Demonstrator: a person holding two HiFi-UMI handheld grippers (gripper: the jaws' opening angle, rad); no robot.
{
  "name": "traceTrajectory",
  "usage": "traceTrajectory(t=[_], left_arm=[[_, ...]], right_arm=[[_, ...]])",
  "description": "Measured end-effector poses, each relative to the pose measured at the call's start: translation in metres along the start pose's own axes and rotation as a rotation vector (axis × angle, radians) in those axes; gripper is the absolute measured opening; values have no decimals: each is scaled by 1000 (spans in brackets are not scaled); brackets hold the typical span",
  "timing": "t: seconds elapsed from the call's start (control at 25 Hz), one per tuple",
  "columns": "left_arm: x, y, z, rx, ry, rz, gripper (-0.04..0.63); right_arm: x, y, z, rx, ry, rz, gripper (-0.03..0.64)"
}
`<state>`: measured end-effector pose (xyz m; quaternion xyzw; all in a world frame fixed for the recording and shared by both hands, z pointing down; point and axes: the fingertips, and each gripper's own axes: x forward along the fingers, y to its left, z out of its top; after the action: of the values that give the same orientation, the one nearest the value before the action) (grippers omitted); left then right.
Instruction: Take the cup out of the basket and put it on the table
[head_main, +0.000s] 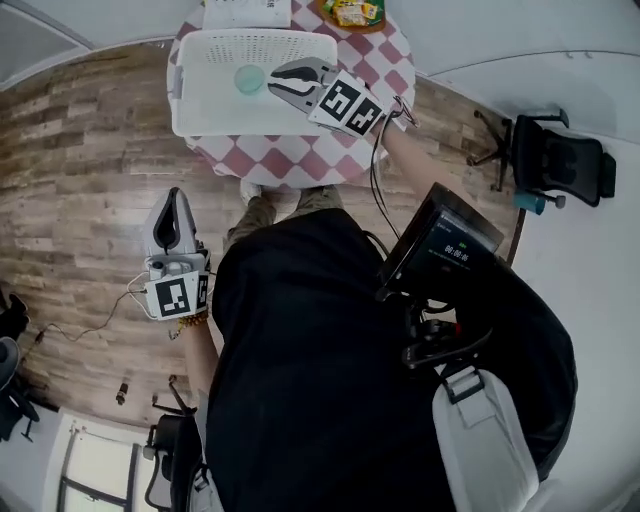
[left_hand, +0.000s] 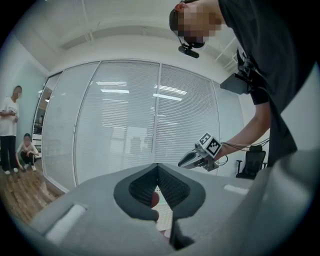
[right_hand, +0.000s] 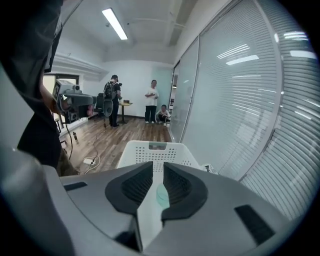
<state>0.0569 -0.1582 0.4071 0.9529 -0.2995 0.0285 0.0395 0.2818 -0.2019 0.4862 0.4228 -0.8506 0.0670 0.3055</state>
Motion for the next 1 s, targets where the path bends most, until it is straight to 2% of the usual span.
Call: traceTrajectory(t=[0.16, 0.28, 0.44, 0.6, 0.88, 1.0], left_arm=[[-16, 6, -6, -5, 6, 40, -2], [-27, 19, -16, -30, 35, 99, -2], [-34, 30, -16, -36, 38, 123, -2], [-39, 39, -19, -43, 39, 150, -2], [-59, 46, -31, -51, 75, 195, -2], [-65, 49, -31, -58, 59, 227, -2]], right_arm=[[24, 2, -14, -109, 103, 38, 79], [52, 8, -22, -234, 191, 101, 100], [78, 18, -39, -352, 297, 173, 117], [93, 25, -57, -434, 387, 245, 137], [119, 29, -80, -519, 489, 310, 141], [130, 32, -91, -555, 525, 338, 144]])
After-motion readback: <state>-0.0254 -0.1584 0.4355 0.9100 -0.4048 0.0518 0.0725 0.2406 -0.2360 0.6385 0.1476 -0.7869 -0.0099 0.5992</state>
